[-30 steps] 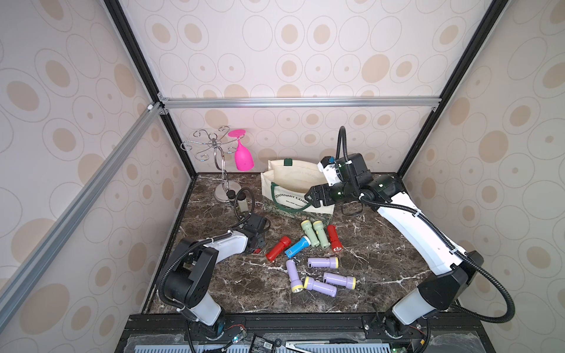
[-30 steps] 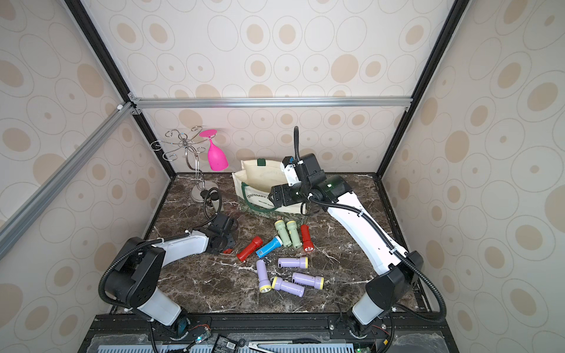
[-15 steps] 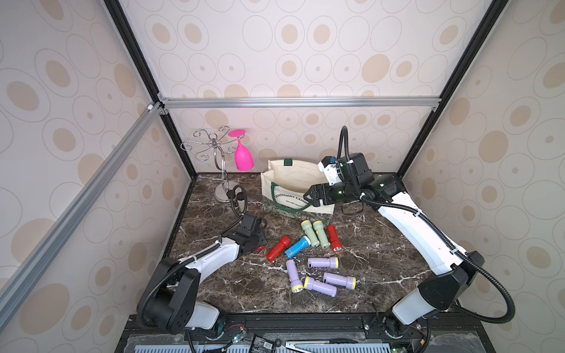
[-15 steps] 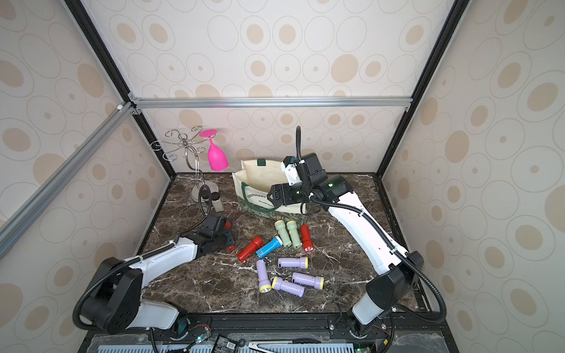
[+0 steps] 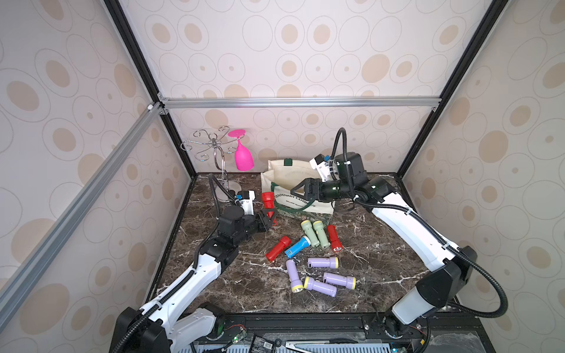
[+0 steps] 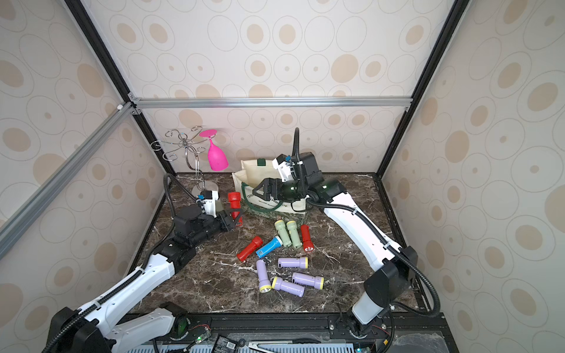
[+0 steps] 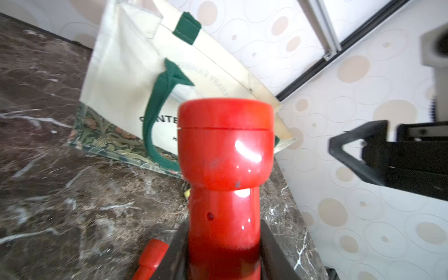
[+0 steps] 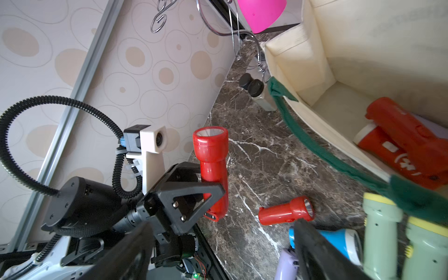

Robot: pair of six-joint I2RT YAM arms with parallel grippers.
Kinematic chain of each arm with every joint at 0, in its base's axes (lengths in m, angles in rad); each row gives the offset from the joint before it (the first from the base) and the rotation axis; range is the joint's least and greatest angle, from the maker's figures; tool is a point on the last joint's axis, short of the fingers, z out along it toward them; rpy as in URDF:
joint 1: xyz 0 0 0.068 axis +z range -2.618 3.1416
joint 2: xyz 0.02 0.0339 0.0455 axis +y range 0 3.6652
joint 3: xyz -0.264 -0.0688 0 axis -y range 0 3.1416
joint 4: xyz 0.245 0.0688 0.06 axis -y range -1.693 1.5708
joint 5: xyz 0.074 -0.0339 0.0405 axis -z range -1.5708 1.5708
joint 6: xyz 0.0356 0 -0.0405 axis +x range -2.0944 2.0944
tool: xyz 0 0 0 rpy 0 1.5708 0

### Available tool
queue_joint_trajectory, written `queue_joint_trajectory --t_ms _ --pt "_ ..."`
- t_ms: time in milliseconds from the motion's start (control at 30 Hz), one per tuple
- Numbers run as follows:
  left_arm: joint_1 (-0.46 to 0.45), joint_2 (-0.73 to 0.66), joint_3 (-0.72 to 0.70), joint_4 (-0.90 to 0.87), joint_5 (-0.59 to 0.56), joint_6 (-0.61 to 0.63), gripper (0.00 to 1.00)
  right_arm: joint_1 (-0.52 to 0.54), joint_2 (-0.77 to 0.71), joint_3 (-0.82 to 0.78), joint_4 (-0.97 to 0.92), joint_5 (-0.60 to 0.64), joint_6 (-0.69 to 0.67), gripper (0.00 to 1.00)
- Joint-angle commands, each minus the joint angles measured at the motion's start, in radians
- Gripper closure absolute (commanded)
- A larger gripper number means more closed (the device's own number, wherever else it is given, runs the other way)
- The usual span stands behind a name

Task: Put the flashlights into the tote bags
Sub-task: Pick up the flashlight from the center of the board.

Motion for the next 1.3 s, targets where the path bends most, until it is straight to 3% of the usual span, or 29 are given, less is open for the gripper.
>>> queue_joint_trajectory --t_ms 0,300,500,900,1267 --pt "-0.015 0.001 -0.005 0.163 0.091 -0.034 0.87 0.021 0.071 0.026 0.072 -0.092 0.047 0.09" --pt "-0.022 0.036 -0.007 0.246 0.148 -0.070 0.85 0.070 0.185 0.136 0.043 -0.061 0.043 0.10" --pt "-0.023 0.050 0.001 0.244 0.166 -0.064 0.86 0.084 0.217 0.165 0.089 -0.085 0.070 0.16" --pt "-0.023 0.076 0.014 0.257 0.179 -0.059 0.86 0.102 0.255 0.197 0.046 -0.069 0.046 0.38" --pt "-0.023 0.092 0.028 0.225 0.154 -0.044 0.83 0.101 0.259 0.255 -0.013 -0.026 -0.027 0.73"
